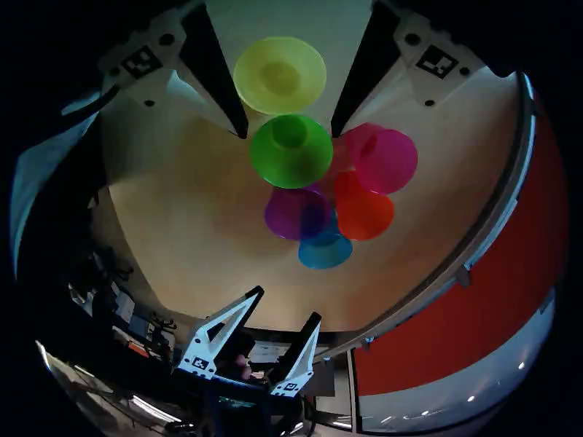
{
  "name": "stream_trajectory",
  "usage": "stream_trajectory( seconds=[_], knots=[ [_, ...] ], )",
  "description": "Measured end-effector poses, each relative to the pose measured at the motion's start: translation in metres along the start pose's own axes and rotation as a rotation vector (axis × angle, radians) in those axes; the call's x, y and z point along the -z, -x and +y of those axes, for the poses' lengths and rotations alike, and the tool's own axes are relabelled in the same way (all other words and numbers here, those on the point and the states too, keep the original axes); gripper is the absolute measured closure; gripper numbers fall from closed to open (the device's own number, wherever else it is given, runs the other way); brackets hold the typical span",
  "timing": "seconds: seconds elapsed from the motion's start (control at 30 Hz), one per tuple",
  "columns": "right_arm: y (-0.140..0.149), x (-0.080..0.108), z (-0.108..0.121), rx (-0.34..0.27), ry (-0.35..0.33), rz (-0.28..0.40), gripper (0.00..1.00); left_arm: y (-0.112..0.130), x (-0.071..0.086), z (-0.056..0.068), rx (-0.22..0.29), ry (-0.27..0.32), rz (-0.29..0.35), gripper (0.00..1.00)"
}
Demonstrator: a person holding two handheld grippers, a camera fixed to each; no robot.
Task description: Pour water
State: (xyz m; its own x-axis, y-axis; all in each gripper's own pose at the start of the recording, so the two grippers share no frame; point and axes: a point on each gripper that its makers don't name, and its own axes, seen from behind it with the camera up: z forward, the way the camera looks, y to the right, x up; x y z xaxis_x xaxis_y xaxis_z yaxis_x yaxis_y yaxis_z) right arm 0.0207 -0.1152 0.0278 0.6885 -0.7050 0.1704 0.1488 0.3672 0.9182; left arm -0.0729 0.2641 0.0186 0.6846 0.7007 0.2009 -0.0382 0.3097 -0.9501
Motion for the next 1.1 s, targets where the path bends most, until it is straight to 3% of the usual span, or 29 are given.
stream_trajectory(
  seconds=[1.1],
  knots=[
    [0.013, -0.014, 0.002, 0.0, -0.016, -0.014, 0.01, -0.001, -0.018, -0.004, 0.022, 0.015, -0.039, 0.14]
  ],
)
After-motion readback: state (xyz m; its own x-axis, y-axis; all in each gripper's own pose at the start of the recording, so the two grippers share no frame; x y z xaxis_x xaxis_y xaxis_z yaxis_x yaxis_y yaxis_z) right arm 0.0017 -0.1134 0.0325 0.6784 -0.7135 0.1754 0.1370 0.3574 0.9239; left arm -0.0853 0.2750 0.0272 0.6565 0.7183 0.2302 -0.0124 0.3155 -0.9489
